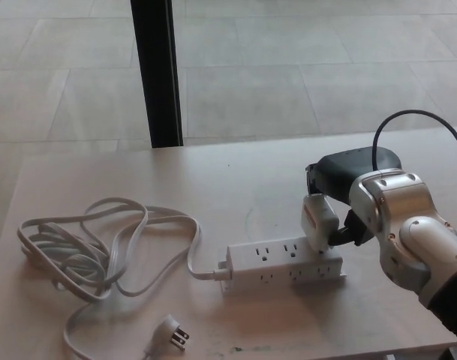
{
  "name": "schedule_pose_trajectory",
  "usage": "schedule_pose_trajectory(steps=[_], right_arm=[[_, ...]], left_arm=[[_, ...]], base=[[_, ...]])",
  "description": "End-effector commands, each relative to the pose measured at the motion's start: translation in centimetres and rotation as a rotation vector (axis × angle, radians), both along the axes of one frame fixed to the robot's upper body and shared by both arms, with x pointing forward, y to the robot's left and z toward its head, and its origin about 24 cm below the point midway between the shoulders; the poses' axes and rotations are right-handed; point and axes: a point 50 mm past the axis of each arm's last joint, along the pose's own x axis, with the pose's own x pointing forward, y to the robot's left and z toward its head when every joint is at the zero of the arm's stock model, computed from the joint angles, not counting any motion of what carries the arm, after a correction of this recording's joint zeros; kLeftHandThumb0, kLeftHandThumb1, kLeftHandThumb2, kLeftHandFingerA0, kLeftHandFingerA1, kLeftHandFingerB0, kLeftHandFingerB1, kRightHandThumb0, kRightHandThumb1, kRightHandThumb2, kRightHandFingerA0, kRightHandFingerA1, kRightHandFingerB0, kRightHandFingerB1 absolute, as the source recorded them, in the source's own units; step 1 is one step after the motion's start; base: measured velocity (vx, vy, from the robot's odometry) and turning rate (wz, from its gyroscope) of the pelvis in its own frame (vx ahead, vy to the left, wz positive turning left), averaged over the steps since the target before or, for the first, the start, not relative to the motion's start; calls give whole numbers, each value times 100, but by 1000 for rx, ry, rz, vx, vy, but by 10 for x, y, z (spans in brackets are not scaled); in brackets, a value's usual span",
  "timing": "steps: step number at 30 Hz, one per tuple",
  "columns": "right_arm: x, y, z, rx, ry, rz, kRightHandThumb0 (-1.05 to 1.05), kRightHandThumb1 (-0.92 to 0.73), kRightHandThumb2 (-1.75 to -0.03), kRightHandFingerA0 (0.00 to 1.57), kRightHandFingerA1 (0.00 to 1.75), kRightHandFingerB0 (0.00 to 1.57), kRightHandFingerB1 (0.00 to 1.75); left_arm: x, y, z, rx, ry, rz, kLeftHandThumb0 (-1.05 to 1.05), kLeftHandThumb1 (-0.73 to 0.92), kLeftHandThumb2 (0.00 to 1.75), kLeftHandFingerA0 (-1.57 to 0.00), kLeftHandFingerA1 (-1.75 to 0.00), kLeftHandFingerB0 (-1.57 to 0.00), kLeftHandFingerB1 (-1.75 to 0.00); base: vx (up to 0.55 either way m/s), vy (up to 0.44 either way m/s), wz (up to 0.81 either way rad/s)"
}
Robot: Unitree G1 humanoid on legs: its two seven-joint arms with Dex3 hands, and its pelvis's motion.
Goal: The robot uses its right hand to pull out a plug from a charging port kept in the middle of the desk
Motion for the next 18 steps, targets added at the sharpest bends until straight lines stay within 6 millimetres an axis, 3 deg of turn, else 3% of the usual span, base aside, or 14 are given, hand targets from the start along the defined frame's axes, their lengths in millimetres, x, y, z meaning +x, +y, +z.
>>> schedule_pose_trajectory(steps=[1,3,4,5,6,7,10,11,13,14,15,16,18], right_arm=[[7,2,34,80,-47,4,-44,-72,-79,84,172,56,98],[8,2,38,76,-50,2,-44,-72,-79,84,172,56,98],[10,2,41,69,-51,-5,-44,-75,-74,81,169,47,70],[11,1,46,72,-57,-6,-45,-76,-73,80,171,58,114],[12,0,50,81,-66,-3,-45,-76,-73,80,171,58,114],[13,-2,53,91,-79,4,-44,-69,-79,86,175,70,138],[14,-5,52,107,-76,-12,-44,-66,-83,88,175,73,132],[13,-7,51,111,-71,-9,-44,-61,-89,91,175,75,146],[12,-9,50,105,-63,-8,-45,-60,-93,90,175,73,149],[13,-9,49,90,-56,-19,-45,-64,-87,90,175,72,145],[13,-10,48,80,-48,-35,-43,-67,-81,89,175,73,136],[13,-12,48,81,-46,-41,-44,-69,-78,87,175,73,129],[13,-16,48,82,-45,-44,-44,-71,-76,88,175,73,138]], left_arm=[[-1,6,7,27,-15,-9,-80,92,81,-70,-52,-45,-41],[-1,6,7,25,-17,-4,-80,92,81,-70,-52,-45,-41],[-1,6,7,26,-14,-2,-80,92,81,-71,-52,-45,-41],[-1,6,7,26,-13,1,-82,92,80,-71,-52,-46,-41],[-1,6,6,24,-13,4,-82,92,80,-71,-52,-46,-41],[-1,6,6,28,-10,-2,-79,92,79,-74,-53,-48,-40],[-3,7,8,33,-3,-3,-80,92,82,-72,-54,-45,-41],[-3,7,8,31,-3,-2,-79,92,81,-71,-52,-46,-41],[-4,6,6,24,-7,5,-78,92,79,-71,-53,-47,-41],[-4,6,6,22,-10,4,-86,82,92,-68,-56,-43,-46],[-5,6,6,21,-17,8,-80,92,78,-72,-52,-48,-40],[-5,6,6,20,-14,7,-83,92,81,-70,-53,-44,-40],[-5,6,6,23,-12,1,-79,92,79,-71,-51,-48,-39]], base=[[0,0,0],[0,0,0],[0,0,0],[0,0,0],[0,0,0],[0,0,0],[0,0,0],[0,0,0],[0,0,0],[0,0,0],[0,0,0],[0,0,0],[0,0,0]])
